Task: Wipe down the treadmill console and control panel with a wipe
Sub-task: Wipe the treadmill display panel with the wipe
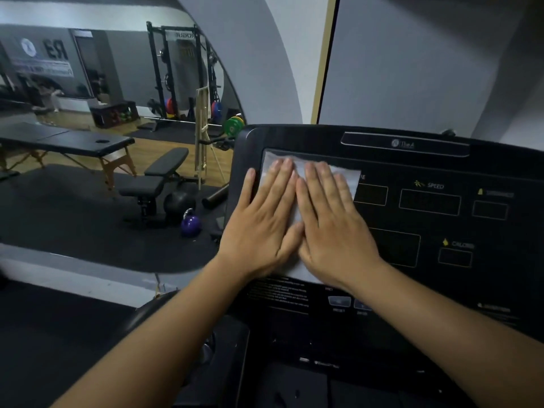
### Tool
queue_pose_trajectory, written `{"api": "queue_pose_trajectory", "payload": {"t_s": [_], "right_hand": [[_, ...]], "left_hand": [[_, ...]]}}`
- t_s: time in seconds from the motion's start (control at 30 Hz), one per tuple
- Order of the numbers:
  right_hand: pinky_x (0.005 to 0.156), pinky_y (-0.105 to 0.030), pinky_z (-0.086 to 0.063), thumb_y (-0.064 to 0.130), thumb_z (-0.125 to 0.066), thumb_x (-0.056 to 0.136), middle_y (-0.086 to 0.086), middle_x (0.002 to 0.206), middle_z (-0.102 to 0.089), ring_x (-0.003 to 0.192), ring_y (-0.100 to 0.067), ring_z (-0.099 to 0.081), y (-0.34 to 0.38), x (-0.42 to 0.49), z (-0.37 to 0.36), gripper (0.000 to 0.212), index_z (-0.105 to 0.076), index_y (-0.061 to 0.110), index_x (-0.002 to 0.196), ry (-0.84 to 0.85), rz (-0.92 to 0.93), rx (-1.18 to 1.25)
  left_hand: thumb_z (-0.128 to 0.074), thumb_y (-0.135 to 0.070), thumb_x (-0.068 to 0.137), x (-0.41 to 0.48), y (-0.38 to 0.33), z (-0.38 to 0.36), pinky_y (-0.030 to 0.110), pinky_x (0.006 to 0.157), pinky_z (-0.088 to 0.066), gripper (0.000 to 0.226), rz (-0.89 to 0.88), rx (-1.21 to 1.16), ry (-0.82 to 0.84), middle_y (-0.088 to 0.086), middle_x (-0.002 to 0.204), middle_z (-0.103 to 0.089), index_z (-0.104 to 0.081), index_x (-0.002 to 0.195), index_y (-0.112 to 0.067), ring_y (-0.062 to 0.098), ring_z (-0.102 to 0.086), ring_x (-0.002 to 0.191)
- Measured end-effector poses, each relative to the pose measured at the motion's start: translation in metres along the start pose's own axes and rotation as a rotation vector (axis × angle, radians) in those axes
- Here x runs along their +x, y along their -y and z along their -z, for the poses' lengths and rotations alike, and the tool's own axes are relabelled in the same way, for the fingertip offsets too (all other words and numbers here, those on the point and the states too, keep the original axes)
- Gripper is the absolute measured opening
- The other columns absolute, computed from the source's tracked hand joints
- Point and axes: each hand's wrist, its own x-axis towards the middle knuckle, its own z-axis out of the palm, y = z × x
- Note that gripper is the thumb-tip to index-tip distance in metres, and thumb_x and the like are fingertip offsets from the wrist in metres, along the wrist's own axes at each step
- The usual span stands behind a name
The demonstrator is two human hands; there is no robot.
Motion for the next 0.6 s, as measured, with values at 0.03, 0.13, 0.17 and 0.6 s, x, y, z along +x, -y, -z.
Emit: {"api": "queue_pose_trajectory", "payload": {"t_s": [0.03,0.13,0.17,0.6], "right_hand": [[0.121,-0.052,-0.006,0.04,-0.024,0.096,-0.024,0.161,0.006,0.15,-0.036,0.007,0.003,-0.007,-0.003,0.074,-0.002,-0.002,0.153,0.004,0.013,0.009],[0.121,-0.052,-0.005,0.043,-0.025,0.096,-0.023,0.161,0.004,0.15,-0.035,0.006,0.003,-0.005,-0.005,0.075,-0.005,-0.001,0.153,-0.003,0.023,0.031],[0.121,-0.051,-0.005,0.044,-0.025,0.096,-0.023,0.161,0.003,0.15,-0.035,0.006,0.001,0.004,-0.003,0.076,-0.005,-0.001,0.153,-0.01,0.025,0.029],[0.119,-0.054,0.0,0.046,-0.019,0.098,-0.019,0.161,0.012,0.148,-0.037,0.014,-0.001,0.044,0.012,0.073,0.008,0.005,0.153,0.008,-0.054,-0.043]], "left_hand": [[-0.02,-0.045,0.101,-0.008,-0.001,-0.002,0.057,0.121,-0.01,0.07,-0.005,0.014,0.002,0.018,0.164,-0.009,-0.017,0.155,-0.001,0.029,-0.006,0.153],[-0.02,-0.048,0.1,-0.014,0.001,-0.005,0.058,0.121,-0.009,0.072,0.01,0.035,-0.005,0.016,0.164,-0.01,-0.017,0.155,-0.002,0.028,-0.006,0.153],[-0.018,-0.049,0.1,-0.007,0.005,-0.003,0.06,0.12,-0.008,0.072,0.028,0.051,-0.004,0.015,0.165,-0.009,-0.016,0.156,-0.003,0.027,-0.005,0.153],[-0.01,-0.043,0.101,0.027,0.022,0.006,0.059,0.12,-0.003,0.066,0.174,0.001,0.004,0.013,0.165,0.007,0.001,0.157,-0.009,0.027,0.008,0.153]]}}
